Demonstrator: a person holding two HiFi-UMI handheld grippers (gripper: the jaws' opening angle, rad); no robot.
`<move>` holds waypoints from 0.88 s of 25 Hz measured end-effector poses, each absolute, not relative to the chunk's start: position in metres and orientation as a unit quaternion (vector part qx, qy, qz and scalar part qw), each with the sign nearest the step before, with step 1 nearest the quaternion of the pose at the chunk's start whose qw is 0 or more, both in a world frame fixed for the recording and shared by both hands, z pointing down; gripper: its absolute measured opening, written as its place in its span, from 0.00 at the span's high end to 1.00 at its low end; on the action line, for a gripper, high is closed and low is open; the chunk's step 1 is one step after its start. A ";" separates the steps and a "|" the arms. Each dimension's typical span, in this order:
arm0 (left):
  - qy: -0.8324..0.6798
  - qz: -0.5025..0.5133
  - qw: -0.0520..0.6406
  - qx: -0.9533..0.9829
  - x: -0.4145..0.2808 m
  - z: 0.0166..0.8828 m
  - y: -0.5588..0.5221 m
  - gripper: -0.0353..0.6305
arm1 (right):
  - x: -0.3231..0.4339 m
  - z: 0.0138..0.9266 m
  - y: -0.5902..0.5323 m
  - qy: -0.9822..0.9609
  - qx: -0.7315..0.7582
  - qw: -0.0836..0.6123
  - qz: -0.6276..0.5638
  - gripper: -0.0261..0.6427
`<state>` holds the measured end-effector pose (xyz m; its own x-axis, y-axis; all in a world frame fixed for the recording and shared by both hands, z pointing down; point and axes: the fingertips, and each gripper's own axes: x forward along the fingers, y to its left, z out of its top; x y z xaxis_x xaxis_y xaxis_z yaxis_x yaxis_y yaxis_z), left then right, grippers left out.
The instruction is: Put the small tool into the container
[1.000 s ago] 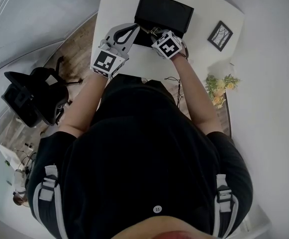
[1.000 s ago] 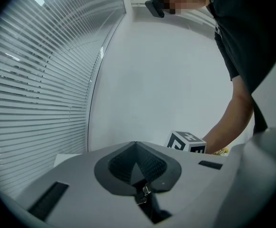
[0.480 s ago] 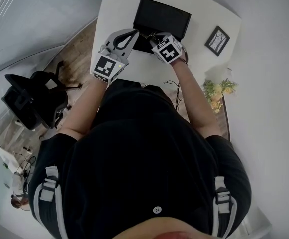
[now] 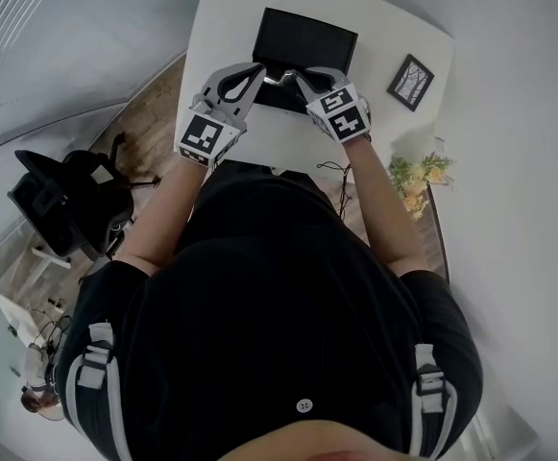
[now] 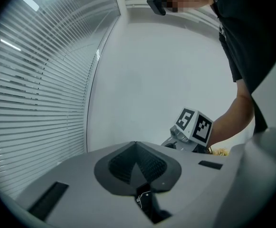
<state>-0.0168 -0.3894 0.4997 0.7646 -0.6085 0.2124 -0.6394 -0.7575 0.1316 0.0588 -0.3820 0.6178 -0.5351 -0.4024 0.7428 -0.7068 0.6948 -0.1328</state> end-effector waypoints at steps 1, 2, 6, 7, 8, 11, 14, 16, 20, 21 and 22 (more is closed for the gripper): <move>-0.332 0.077 0.097 0.935 -0.016 0.495 -0.387 0.93 | 0.058 0.605 -0.380 -0.857 0.330 0.331 0.216 0.89; -0.330 0.074 0.095 0.936 -0.014 0.490 -0.384 0.93 | 0.057 0.591 -0.378 -0.865 0.332 0.306 0.217 0.91; -0.326 0.065 0.084 0.940 -0.007 0.470 -0.378 0.94 | 0.058 0.538 -0.374 -0.888 0.350 0.228 0.192 0.94; -0.323 0.064 0.082 0.940 -0.004 0.465 -0.377 0.93 | 0.060 0.529 -0.372 -0.891 0.354 0.216 0.184 0.94; -0.321 0.066 0.080 0.941 -0.002 0.461 -0.374 0.94 | 0.062 0.520 -0.369 -0.893 0.359 0.205 0.176 0.94; -0.310 0.073 0.068 0.946 0.009 0.445 -0.365 0.93 | 0.070 0.491 -0.361 -0.898 0.374 0.164 0.161 0.94; -0.301 0.069 0.059 0.949 0.018 0.427 -0.355 0.93 | 0.078 0.464 -0.352 -0.900 0.389 0.126 0.152 0.94; -0.302 0.062 0.065 0.949 0.020 0.419 -0.351 0.93 | 0.084 0.448 -0.344 -0.901 0.397 0.107 0.141 0.94; -0.303 0.050 0.061 0.950 0.022 0.404 -0.342 0.93 | 0.095 0.420 -0.329 -0.903 0.406 0.080 0.115 0.94; -0.304 0.049 0.056 0.950 0.022 0.400 -0.339 0.93 | 0.097 0.413 -0.325 -0.904 0.408 0.073 0.109 0.94; -0.305 0.048 0.053 0.950 0.022 0.396 -0.337 0.94 | 0.099 0.406 -0.322 -0.904 0.409 0.066 0.103 0.94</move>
